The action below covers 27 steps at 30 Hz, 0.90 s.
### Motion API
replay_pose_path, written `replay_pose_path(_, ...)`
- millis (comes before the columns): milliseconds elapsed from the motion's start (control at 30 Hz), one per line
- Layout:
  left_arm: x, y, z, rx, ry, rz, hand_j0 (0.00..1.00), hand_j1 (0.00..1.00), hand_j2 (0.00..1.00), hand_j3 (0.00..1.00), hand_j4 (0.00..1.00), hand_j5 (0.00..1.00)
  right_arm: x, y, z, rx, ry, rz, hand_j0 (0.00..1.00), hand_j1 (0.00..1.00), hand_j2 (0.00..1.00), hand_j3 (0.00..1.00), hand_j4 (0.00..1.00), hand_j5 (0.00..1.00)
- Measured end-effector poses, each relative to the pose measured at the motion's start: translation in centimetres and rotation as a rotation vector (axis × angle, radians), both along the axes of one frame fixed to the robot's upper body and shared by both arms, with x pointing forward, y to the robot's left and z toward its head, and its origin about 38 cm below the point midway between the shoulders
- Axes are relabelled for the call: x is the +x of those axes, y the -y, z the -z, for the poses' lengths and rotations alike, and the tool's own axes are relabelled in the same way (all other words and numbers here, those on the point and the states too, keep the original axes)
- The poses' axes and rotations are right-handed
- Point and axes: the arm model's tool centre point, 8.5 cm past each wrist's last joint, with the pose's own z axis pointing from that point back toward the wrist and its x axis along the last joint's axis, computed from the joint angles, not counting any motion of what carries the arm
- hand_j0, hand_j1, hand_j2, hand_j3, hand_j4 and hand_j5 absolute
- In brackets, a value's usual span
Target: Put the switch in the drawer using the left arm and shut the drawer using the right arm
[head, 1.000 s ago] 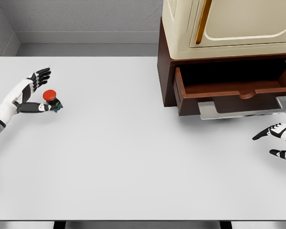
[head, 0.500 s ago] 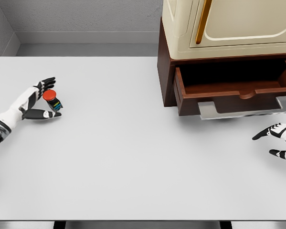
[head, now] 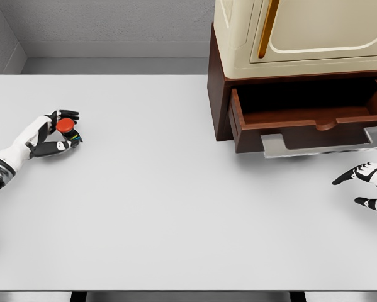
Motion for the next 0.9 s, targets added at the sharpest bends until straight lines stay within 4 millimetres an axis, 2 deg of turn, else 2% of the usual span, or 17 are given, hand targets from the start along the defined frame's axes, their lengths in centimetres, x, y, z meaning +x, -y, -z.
replay_pose_path(133,-0.1,0.0,0.1,-0.01,-0.001,-0.002,0.65,0.65,0.65,0.65,0.65,0.65,0.0,-0.2,-0.1,0.001,0.001,-0.006,0.68,0.68,0.68,0.68,0.68,0.68)
replay_pose_path(267,-0.1,0.0,0.1,-0.01,0.0,-0.003,0.56,0.56,0.56,0.56,0.56,0.56,0.0,-0.3,-0.1,0.001,0.002,-0.01,0.68,0.68,0.68,0.68,0.68,0.68)
replay_pose_path(467,0.1,-0.1,-0.2,0.001,0.009,-0.003,0.52,0.52,0.52,0.52,0.52,0.52,0.0,-0.4,-0.1,0.001,0.003,-0.011,0.68,0.68,0.68,0.68,0.68,0.68)
replay_pose_path(667,0.8,0.4,-1.5,-0.002,0.045,0.008,0.5,0.5,0.5,0.5,0.5,0.5,0.0,-0.4,-0.1,0.001,0.003,-0.012,0.68,0.68,0.68,0.68,0.68,0.68)
replay_pose_path(900,1.3,2.7,-4.6,0.001,0.139,0.075,0.48,0.48,0.48,0.48,0.48,0.48,0.0,-0.4,-0.1,0.002,0.003,-0.012,0.68,0.68,0.68,0.68,0.68,0.68)
